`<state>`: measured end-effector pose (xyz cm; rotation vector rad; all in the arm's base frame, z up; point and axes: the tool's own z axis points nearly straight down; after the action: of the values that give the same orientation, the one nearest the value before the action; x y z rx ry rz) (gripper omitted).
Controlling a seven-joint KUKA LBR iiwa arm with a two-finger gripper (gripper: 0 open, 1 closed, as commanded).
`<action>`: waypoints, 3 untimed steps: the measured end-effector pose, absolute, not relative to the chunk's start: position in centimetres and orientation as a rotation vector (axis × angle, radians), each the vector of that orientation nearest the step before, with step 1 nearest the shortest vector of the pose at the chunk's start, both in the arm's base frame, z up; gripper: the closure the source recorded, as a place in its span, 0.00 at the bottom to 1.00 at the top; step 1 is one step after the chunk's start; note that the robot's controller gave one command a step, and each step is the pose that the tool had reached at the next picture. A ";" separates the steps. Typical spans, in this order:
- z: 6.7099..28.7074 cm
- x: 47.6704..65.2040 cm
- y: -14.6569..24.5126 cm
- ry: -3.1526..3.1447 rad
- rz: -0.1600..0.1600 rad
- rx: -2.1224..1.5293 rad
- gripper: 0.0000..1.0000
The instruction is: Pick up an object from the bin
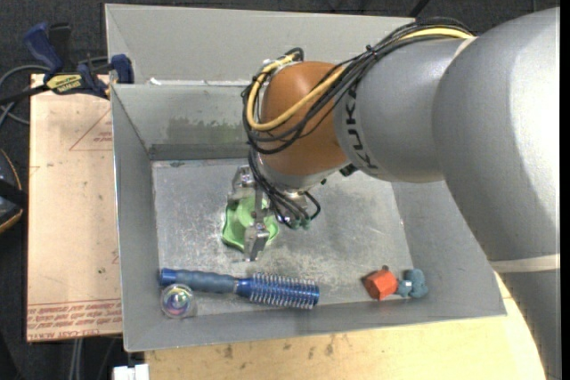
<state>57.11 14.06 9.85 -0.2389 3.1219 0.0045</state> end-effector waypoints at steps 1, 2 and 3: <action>12.8 55.8 10.5 3.139 0.001 -0.056 0.00; 11.7 48.8 10.4 3.140 0.001 -0.187 0.00; 8.5 49.2 12.8 3.118 0.006 -0.237 0.00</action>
Offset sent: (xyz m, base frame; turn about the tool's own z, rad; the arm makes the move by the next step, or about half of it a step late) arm -0.0136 -0.0354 0.0291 0.1163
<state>49.20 12.78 8.53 -0.2372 3.1175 0.0057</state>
